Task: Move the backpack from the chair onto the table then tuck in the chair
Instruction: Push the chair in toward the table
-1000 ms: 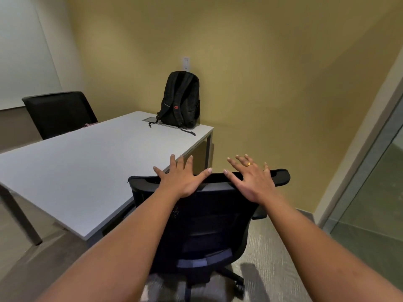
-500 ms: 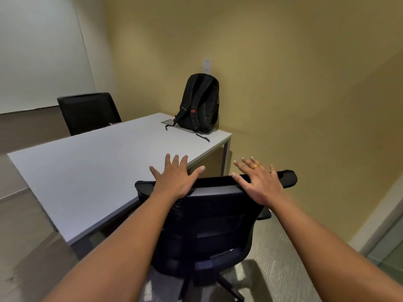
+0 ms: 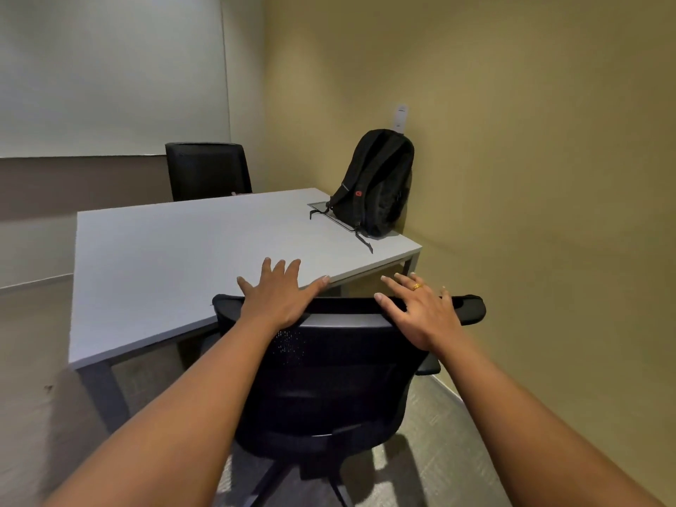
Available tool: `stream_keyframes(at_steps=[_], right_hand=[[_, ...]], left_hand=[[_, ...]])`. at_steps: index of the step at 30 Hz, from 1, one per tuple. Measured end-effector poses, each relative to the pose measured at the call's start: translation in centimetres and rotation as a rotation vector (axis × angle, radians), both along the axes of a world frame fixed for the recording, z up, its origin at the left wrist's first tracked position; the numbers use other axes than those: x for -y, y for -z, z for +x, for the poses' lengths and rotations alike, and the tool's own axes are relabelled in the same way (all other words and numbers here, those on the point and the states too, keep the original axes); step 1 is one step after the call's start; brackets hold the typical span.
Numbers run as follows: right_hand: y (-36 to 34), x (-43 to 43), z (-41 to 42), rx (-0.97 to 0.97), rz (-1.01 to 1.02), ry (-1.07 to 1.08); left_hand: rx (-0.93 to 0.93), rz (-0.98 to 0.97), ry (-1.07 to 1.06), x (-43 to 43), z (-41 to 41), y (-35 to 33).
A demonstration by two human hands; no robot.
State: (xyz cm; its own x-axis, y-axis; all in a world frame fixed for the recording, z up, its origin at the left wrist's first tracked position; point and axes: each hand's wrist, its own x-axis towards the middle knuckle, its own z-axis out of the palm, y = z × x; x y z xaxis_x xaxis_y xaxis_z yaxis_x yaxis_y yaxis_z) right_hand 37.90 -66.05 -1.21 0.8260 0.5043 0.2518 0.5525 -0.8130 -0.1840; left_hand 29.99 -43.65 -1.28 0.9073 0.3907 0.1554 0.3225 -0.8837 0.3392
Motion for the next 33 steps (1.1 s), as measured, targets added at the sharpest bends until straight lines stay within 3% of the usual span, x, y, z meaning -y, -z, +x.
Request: stream_keyframes(at_steps=[17,33], right_hand=[[0.1,2.8,17.8,0.001,0.024,-0.201],[-0.7,4.0,31.7,0.010,0.036,-0.387]], left_hand=[[-0.197,0.025,-0.195,5.1,13.4,-0.3],[-0.217,-0.023,-0.397,9.5,23.8,-0.9]])
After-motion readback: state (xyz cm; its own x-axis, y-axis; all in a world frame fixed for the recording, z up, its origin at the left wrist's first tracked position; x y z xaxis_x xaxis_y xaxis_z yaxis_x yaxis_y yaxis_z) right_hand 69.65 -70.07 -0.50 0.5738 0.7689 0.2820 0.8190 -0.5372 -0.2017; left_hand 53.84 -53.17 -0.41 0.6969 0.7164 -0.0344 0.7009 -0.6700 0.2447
